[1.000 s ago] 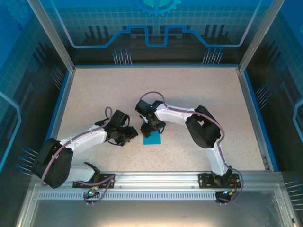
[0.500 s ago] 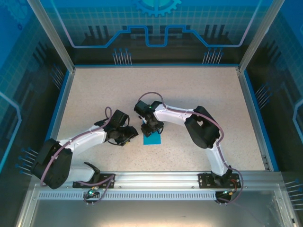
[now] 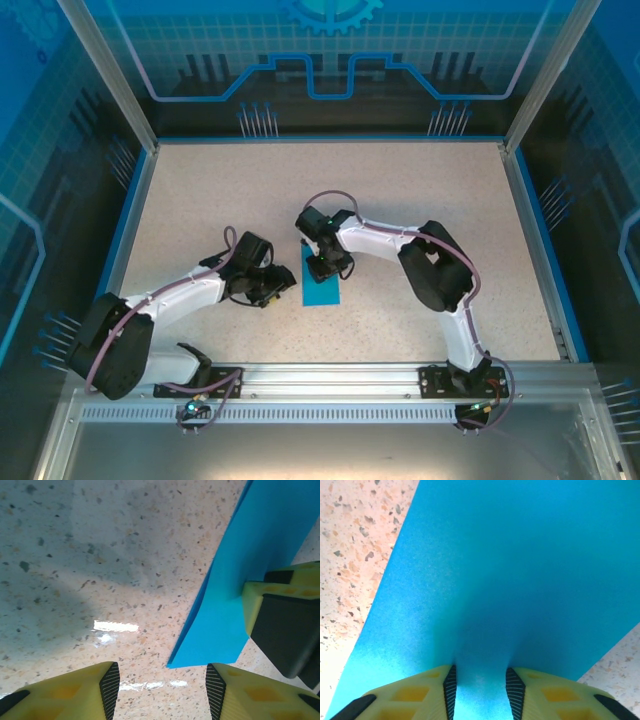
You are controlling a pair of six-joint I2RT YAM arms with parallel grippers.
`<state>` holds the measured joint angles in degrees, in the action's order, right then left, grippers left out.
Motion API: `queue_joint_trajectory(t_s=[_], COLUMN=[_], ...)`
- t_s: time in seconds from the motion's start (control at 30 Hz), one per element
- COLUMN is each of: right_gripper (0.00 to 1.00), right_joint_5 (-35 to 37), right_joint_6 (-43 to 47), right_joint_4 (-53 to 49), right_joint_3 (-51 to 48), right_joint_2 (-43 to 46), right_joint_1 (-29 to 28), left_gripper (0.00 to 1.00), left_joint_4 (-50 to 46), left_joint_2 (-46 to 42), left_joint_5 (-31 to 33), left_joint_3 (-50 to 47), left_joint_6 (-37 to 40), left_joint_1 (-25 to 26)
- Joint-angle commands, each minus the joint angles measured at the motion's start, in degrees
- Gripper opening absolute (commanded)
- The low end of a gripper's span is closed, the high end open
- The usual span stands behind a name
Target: Fold a paper plane with a square sheet of paper (pick it up from the middle)
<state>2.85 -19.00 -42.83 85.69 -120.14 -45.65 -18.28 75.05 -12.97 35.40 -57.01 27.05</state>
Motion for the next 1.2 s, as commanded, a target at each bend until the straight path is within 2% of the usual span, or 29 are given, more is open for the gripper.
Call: queue_joint_trajectory(t_s=[0.0, 0.3, 0.77, 1.17], right_gripper=[0.33, 0.24, 0.24, 0.23], right_joint_5=[-1.0, -3.9, -4.5, -4.6], right_joint_6=[0.0, -0.1, -0.4, -0.6], right_joint_4=[-0.6, 1.5, 2.2, 2.3], right_joint_3=[-4.3, -6.6, -7.4, -7.8], right_joint_2=[-4.8, -4.3, -5.1, -5.0], right_joint_1=[1.7, 3.7, 4.3, 4.5], left_gripper=[0.53, 0.53, 0.53, 0.45], left_joint_4=[1.8, 4.3, 8.7, 10.8], left_joint_2=[1.0, 5.0, 10.3, 13.1], left_joint_5=[-2.6, -4.0, -8.5, -9.9], left_joint_3=[-1.1, 0.9, 2.6, 3.4], left_joint_6=[0.1, 0.3, 0.5, 0.1], left_joint_1=[0.0, 3.0, 5.3, 6.1])
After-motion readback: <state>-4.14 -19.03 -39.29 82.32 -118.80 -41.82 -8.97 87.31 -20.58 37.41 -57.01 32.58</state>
